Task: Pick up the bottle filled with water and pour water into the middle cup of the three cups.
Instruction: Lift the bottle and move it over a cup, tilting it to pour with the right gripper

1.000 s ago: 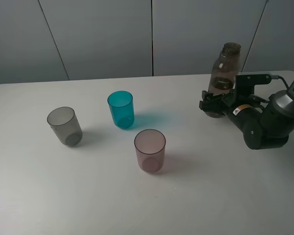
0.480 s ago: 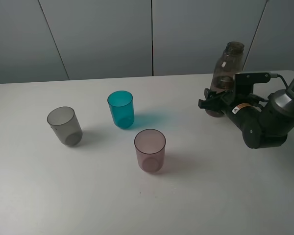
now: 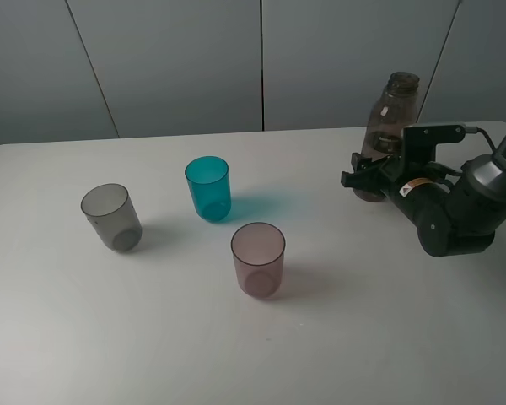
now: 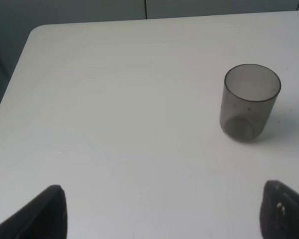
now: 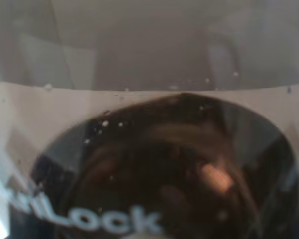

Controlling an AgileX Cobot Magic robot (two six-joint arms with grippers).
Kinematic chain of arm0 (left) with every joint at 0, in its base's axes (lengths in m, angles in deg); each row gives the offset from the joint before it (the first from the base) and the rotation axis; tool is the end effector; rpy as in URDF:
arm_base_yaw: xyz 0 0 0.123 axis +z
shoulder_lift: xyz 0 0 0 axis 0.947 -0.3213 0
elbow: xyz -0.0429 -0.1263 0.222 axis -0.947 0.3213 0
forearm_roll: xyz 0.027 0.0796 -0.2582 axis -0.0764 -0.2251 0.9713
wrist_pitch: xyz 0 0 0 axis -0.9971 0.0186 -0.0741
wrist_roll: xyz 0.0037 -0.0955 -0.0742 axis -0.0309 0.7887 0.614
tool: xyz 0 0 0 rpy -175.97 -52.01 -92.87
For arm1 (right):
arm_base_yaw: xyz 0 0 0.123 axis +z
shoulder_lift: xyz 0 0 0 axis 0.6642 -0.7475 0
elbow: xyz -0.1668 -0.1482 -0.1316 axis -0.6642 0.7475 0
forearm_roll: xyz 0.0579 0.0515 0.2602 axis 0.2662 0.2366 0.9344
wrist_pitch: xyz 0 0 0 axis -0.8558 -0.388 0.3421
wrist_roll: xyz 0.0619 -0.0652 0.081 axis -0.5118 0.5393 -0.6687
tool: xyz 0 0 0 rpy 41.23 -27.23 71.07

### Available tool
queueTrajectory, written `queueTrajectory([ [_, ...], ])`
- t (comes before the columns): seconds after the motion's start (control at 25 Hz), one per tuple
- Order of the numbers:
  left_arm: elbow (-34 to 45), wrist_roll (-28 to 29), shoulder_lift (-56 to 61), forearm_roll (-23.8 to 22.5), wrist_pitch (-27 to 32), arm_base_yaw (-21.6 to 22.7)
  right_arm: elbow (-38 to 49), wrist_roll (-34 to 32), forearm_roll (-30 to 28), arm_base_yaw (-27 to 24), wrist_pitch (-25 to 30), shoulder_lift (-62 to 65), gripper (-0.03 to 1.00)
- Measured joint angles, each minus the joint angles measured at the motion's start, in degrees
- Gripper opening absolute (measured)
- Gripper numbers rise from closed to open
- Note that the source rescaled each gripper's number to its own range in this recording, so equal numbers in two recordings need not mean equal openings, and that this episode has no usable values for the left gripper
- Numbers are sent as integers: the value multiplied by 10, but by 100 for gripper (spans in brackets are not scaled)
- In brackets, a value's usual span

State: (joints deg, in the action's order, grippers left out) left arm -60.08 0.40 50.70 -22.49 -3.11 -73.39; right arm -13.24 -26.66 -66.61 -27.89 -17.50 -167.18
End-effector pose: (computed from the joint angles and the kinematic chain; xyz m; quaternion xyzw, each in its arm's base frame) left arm 0.0627 0.0058 0.2750 -0.0060 0.8540 0.0161 0.5199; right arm 0.3415 0.0690 -0.0017 -0.0281 0.8016 0.0492 0.5952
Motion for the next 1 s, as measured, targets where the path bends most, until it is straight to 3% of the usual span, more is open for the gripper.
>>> queueTrajectory([
  [1.0,0,-2,0,0,0,0,-15,20,-28,0,19,71,0],
])
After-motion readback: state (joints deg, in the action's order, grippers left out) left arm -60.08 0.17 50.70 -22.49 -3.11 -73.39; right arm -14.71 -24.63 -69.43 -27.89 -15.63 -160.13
